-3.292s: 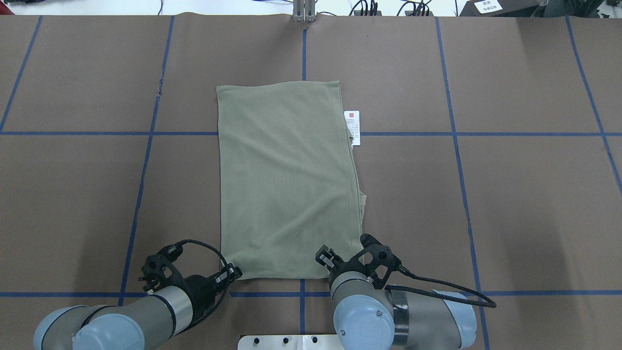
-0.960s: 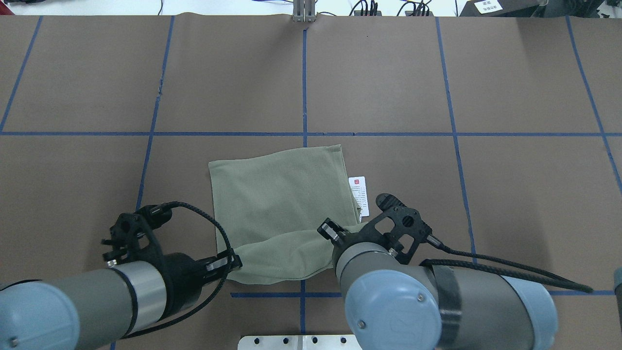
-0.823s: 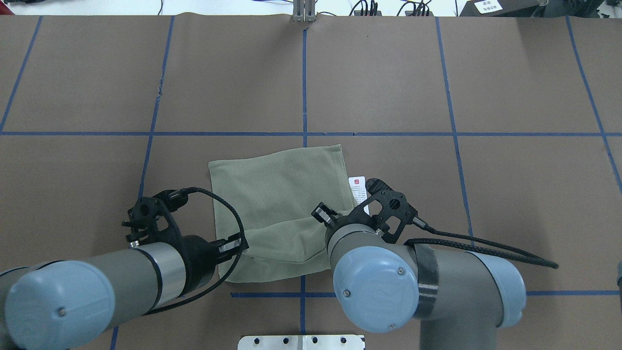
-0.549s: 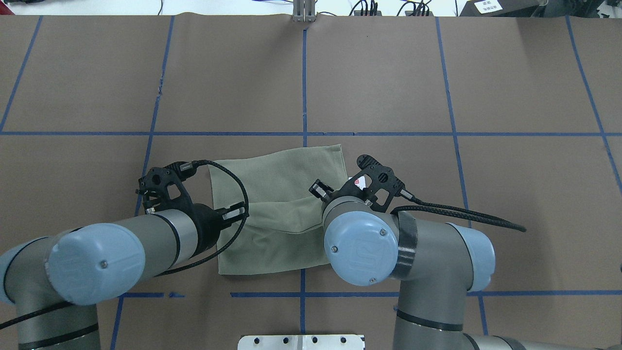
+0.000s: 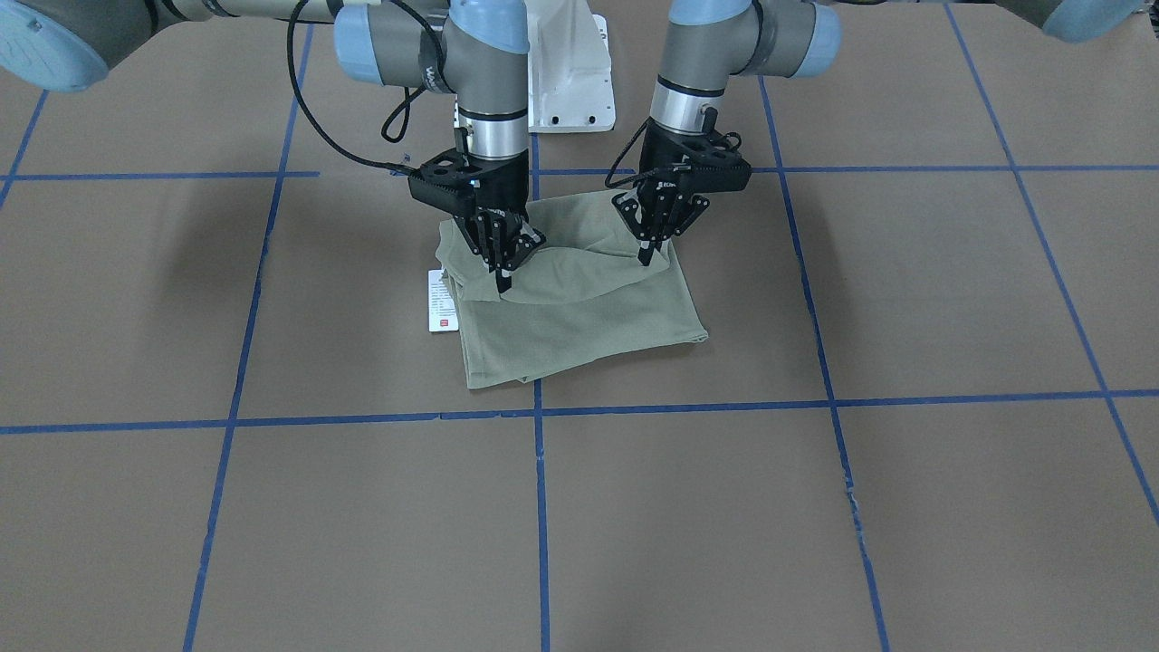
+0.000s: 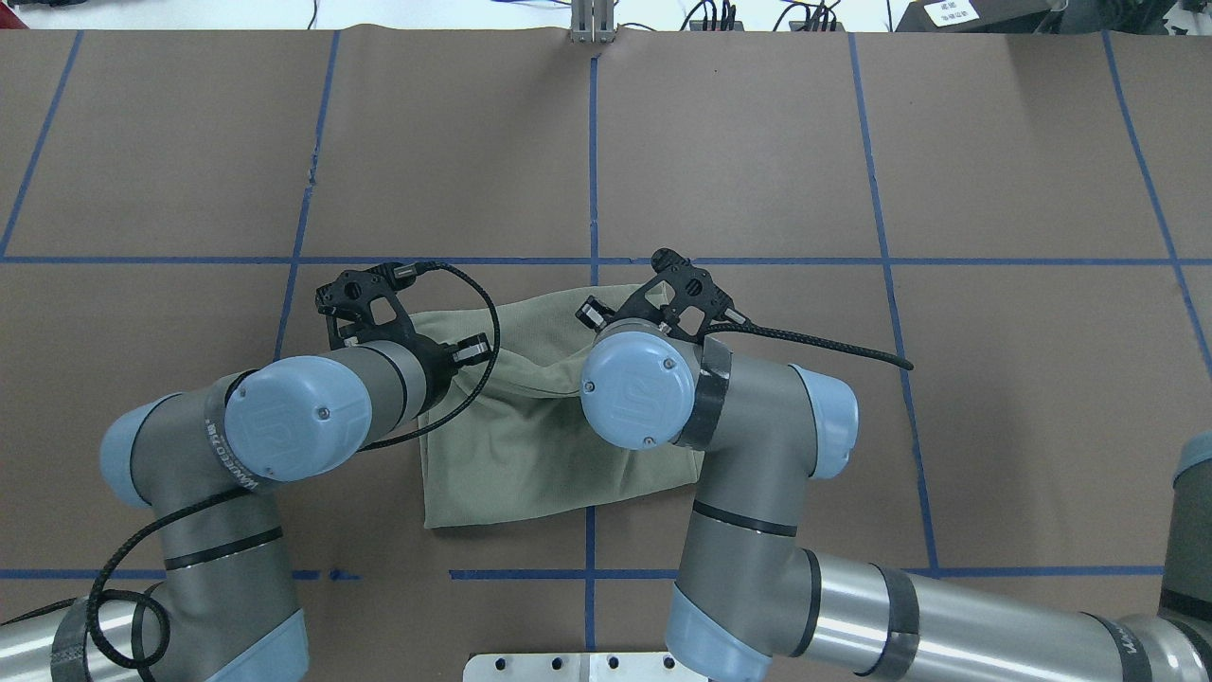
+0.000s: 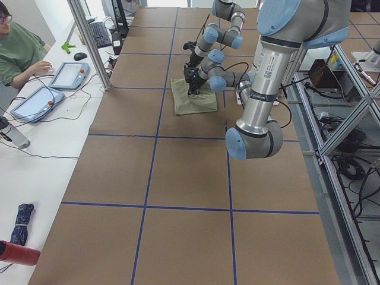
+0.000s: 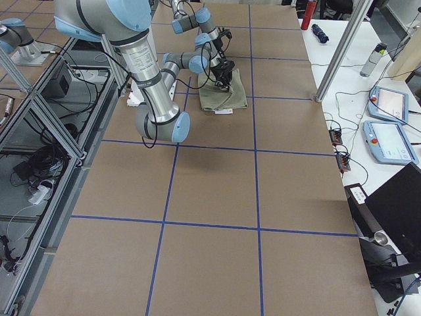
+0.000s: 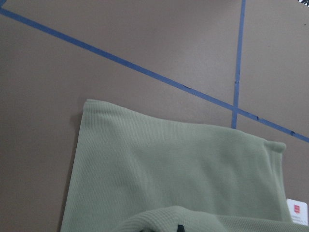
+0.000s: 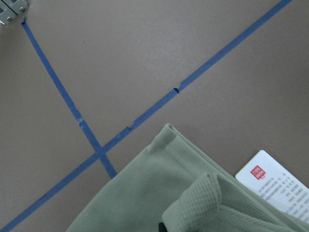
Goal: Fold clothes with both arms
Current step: 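Lift the near edge with both grippers and fold it away from the robot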
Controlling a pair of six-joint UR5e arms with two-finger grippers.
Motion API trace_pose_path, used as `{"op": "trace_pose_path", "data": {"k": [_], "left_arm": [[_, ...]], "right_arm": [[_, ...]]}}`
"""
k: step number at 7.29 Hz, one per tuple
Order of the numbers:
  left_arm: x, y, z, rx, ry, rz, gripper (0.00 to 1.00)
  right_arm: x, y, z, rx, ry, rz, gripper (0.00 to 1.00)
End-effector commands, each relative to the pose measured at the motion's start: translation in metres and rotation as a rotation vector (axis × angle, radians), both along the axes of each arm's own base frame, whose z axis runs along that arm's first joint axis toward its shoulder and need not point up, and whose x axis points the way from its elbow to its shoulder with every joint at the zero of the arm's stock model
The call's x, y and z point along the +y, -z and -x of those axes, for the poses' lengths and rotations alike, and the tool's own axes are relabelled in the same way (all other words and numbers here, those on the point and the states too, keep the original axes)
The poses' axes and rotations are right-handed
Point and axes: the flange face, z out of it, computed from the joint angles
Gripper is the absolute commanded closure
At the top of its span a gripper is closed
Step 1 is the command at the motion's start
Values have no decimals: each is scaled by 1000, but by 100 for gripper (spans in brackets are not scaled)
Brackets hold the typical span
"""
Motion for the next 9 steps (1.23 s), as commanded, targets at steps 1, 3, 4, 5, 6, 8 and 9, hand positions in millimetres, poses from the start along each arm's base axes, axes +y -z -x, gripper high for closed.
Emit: {"op": "trace_pose_path", "data": {"k": [1,3,4,5,6,8,9], "left_arm": [[-20,-8,4,-11,15,-22,100],[-34,-16,9,-30,39,-14,100],[-35,-18,8,-35,40,-13,100],[-35,-20,6,-39,39,-10,100],[-35,-22,5,-41,37,-9,1],[-35,-11,15,-65,-88,-105,0],[-49,-13,33,-46,-161,-126,0]], "right_arm": [[-33,0,5,9,-1,1,100],[-45,-7,4,25,-9,4,100],[-46,-10,5,32,-7,5,100],[-49,-17,13,41,-4,8,100],[-53,-21,24,110,70,-51,1],[-67,5,8,85,169,-70,0],[-61,26,-15,65,213,-79,0]]}}
